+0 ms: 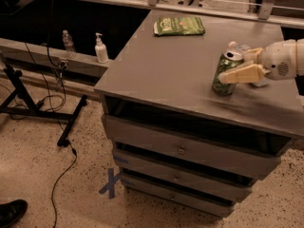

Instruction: Pick green can

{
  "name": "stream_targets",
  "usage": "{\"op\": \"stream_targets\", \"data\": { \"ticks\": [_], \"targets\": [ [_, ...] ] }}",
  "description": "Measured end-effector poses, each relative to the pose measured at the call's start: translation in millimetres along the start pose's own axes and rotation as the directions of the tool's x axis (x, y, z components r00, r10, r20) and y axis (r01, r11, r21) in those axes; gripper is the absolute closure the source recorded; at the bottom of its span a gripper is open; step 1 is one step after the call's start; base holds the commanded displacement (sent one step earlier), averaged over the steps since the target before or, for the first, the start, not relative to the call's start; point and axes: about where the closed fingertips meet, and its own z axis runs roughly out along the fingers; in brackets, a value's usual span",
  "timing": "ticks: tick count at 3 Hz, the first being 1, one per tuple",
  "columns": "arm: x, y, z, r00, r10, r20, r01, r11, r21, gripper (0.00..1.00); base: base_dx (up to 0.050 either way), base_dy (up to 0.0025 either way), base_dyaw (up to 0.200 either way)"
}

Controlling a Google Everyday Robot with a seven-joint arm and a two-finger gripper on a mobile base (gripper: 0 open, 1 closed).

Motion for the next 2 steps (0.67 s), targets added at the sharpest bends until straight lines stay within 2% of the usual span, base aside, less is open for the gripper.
{"op": "stream_targets", "data": {
  "ticks": [1,2],
  "targets": [
    [-2,4,2,1.000,0.005,0.030,-0.005,1.0000,-0.003,0.62,0.000,0.00000,0.000],
    [-26,3,-2,0.996,-0.022,0.089,0.021,0.9998,0.007,0.85,0.000,0.00000,0.000]
  ]
}}
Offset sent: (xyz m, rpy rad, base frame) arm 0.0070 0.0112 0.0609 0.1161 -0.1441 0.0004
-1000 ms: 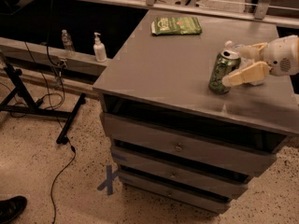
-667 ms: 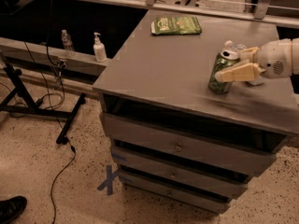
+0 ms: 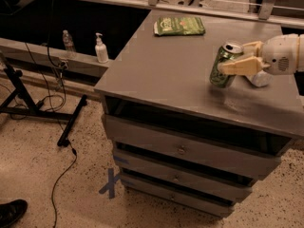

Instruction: Pick green can

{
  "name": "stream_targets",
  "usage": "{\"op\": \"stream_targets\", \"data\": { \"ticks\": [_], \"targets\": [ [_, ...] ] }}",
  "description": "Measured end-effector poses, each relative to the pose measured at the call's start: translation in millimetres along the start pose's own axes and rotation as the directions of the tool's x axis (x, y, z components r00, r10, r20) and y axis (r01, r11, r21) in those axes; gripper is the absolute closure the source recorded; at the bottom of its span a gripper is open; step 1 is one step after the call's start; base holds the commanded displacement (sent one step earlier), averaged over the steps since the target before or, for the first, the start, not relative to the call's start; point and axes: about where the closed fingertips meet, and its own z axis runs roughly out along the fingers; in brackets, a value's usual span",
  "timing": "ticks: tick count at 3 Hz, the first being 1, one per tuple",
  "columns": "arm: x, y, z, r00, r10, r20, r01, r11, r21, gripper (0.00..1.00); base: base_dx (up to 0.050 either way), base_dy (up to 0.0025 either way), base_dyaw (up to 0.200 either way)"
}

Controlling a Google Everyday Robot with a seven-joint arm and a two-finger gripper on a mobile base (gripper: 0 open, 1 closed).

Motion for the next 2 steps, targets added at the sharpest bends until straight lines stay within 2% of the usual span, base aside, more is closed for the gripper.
{"op": "stream_targets", "data": {
  "ticks": [1,2],
  "targets": [
    [-45,-9,-5,0.995,-0.068,0.067,0.067,0.9976,0.016,1.00,0.000,0.00000,0.000],
    [-58,-13,-10,0.993,-0.089,0.083,0.087,0.9958,0.030,1.00,0.000,0.00000,0.000]
  ]
}}
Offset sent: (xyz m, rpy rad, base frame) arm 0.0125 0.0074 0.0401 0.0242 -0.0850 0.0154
